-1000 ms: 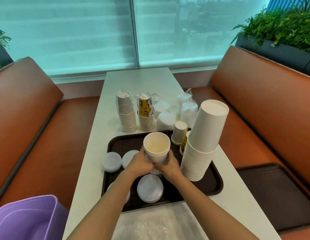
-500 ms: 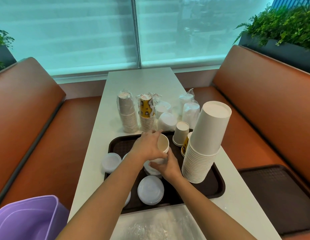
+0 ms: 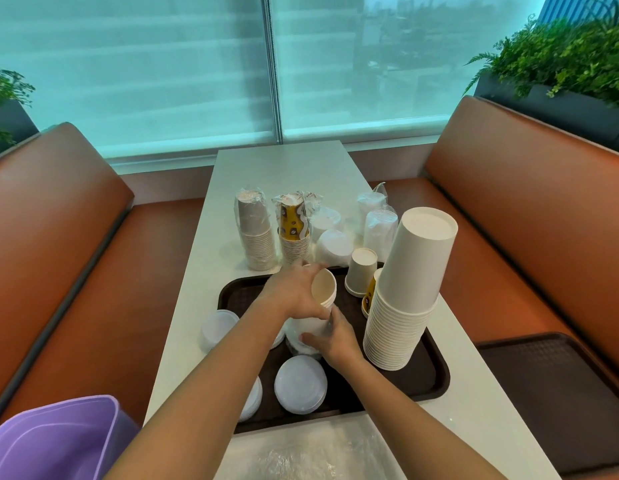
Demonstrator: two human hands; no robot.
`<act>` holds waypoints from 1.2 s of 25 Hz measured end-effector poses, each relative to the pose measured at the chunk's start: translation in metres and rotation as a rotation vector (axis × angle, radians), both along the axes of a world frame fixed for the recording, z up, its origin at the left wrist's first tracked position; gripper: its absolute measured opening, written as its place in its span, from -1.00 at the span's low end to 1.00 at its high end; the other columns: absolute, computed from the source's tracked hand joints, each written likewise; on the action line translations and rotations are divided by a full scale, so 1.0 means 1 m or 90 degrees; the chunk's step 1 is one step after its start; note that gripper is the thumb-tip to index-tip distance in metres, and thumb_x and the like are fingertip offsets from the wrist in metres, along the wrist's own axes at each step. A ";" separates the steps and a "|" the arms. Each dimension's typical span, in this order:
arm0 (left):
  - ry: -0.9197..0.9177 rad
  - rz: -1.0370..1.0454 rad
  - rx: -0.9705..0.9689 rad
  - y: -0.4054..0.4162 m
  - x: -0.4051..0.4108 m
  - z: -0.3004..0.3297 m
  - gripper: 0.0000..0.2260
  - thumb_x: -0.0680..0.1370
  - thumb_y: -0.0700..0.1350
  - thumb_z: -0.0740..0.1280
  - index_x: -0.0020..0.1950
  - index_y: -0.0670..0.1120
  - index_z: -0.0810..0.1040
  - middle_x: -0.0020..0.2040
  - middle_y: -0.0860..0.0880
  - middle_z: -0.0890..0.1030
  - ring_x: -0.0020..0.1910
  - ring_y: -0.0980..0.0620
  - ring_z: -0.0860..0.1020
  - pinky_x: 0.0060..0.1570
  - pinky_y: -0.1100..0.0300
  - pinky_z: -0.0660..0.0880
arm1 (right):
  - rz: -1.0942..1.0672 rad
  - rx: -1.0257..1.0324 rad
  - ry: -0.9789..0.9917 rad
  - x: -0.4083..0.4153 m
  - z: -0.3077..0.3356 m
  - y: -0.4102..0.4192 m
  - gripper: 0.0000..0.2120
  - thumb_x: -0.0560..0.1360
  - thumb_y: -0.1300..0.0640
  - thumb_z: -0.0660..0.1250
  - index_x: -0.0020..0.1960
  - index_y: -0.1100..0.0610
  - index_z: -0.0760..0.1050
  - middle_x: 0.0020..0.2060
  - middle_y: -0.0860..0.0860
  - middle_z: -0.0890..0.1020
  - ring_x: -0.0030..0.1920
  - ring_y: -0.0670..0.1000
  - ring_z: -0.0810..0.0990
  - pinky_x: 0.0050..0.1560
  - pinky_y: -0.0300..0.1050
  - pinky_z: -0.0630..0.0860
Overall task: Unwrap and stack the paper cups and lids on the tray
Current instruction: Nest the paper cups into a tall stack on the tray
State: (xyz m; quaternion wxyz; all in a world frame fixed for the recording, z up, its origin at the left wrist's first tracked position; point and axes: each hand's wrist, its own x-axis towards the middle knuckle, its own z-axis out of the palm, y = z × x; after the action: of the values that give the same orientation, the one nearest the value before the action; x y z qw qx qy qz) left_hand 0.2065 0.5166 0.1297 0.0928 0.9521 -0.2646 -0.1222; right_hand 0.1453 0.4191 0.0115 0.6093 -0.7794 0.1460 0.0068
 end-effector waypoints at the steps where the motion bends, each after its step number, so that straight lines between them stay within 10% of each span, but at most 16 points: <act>1: -0.016 0.004 -0.008 0.001 -0.001 0.006 -0.17 0.30 0.12 0.47 0.49 0.18 0.13 0.44 -0.05 0.26 0.35 -0.09 0.34 0.21 -0.02 0.45 | -0.001 -0.009 0.002 0.001 -0.003 -0.001 -0.45 0.29 0.14 0.55 0.16 -0.11 0.36 0.14 -0.08 0.53 0.17 -0.04 0.50 0.14 -0.10 0.49; 6: -0.065 0.075 -0.173 0.022 0.001 0.058 -0.20 0.33 0.05 0.48 0.48 0.22 0.15 0.45 -0.05 0.25 0.33 -0.10 0.37 0.23 0.03 0.38 | -0.017 -0.119 -0.004 0.003 0.006 0.004 -0.29 0.27 0.00 0.52 0.32 0.00 0.28 0.30 -0.01 0.44 0.26 -0.03 0.47 0.20 -0.09 0.48; 10: -0.104 0.215 -0.537 0.046 -0.002 0.086 -0.30 0.37 -0.12 0.50 0.43 0.10 0.28 0.38 -0.04 0.34 0.34 -0.03 0.34 0.18 0.24 0.25 | -0.061 -0.217 -0.073 -0.006 0.045 0.017 -0.17 0.48 0.01 0.35 0.55 0.11 -0.08 0.54 -0.03 -0.04 0.53 -0.03 -0.04 0.45 -0.20 -0.04; 18: 0.204 0.119 -0.971 0.047 -0.036 0.078 -0.31 0.14 0.04 0.45 0.25 0.12 0.33 0.13 -0.02 0.49 0.09 0.00 0.50 0.00 0.15 0.49 | -0.029 0.477 -0.195 -0.026 0.185 0.026 -0.33 0.39 -0.14 0.39 0.40 0.00 0.23 0.25 0.01 0.49 0.23 0.16 0.51 0.02 0.09 0.55; 23: 0.330 0.156 -0.962 0.034 -0.042 0.055 -0.39 0.44 0.26 0.29 0.42 0.06 0.30 0.37 -0.03 0.43 0.25 0.00 0.44 0.15 -0.01 0.40 | -0.094 0.443 -0.327 -0.039 0.229 0.007 -0.46 0.31 0.05 0.44 0.22 0.00 0.31 0.15 0.01 0.53 0.15 0.10 0.56 -0.14 0.11 0.63; 25: 0.184 0.261 -0.717 0.029 -0.039 0.028 -0.61 0.59 0.03 0.24 0.40 0.04 0.35 0.44 -0.07 0.33 0.35 -0.06 0.35 0.28 -0.01 0.30 | -0.102 0.378 -0.401 -0.046 0.252 -0.011 -0.49 0.26 0.04 0.43 0.16 -0.03 0.33 0.10 -0.01 0.54 0.07 0.00 0.58 -0.17 0.05 0.64; 30: 0.082 0.090 -0.094 0.026 -0.028 -0.047 -0.40 0.47 0.02 0.37 0.46 0.21 0.22 0.54 0.01 -0.20 0.47 -0.19 0.14 0.39 0.00 0.26 | -0.161 0.115 -0.533 -0.068 0.286 -0.053 -0.44 0.30 0.22 0.54 0.17 -0.02 0.33 0.02 -0.04 0.56 -0.11 -0.21 0.58 -0.08 -0.17 0.57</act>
State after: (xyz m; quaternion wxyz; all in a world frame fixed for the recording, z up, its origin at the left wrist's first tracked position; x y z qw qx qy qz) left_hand 0.1782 0.5423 0.0831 0.1878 0.9491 -0.1985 -0.1567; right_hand 0.0773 0.3663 0.2980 0.6776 -0.6346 -0.0208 -0.3712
